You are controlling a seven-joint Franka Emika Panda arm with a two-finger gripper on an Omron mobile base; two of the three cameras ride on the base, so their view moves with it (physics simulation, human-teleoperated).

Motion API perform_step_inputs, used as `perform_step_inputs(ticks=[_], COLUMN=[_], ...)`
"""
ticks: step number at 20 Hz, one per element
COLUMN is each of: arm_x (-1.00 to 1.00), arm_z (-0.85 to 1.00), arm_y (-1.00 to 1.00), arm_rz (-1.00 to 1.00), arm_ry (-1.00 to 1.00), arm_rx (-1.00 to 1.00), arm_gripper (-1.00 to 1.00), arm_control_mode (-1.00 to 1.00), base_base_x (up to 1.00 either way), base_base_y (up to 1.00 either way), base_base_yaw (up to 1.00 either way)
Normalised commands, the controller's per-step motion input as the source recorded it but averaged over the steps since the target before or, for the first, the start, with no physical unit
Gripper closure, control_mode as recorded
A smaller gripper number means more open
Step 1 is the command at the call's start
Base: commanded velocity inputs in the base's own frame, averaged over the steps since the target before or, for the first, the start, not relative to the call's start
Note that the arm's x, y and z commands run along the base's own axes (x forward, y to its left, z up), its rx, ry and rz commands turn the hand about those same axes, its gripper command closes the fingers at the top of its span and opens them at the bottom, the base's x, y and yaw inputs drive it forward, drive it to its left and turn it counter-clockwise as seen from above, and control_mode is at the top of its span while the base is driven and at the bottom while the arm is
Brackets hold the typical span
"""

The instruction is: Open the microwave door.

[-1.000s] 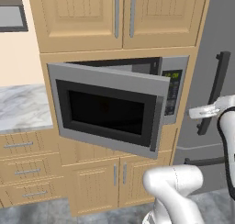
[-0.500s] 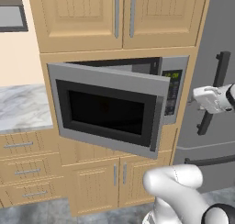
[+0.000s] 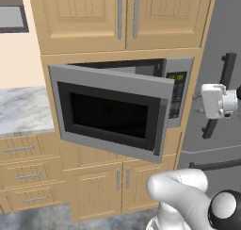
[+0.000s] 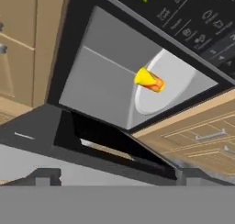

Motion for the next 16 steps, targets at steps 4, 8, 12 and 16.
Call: perform_step_inputs(ticks=[4,8,12,16], arm_x=[0.65,0.56,0.56,0.6], arm_z=[0.0,0.0,0.0,0.0], arm_y=[0.42,0.3,-0.03,0.0], arm_rz=[-0.08,-0.02,0.0,0.0], arm_ry=[0.12,0.17,0.22,0.29], arm_rx=[0.04,0.0,0.0,0.01], arm_gripper=[-1.0,-1.0,-1.0,-1.0], arm_control_mode=[-1.0,-1.0,-1.0,-1.0], base_base_x=[0.0,0.0,0.0,0.0], base_base_y=[0.0,0.0,0.0,0.0], base_base_yaw=[0.0,0.0,0.0,0.0])
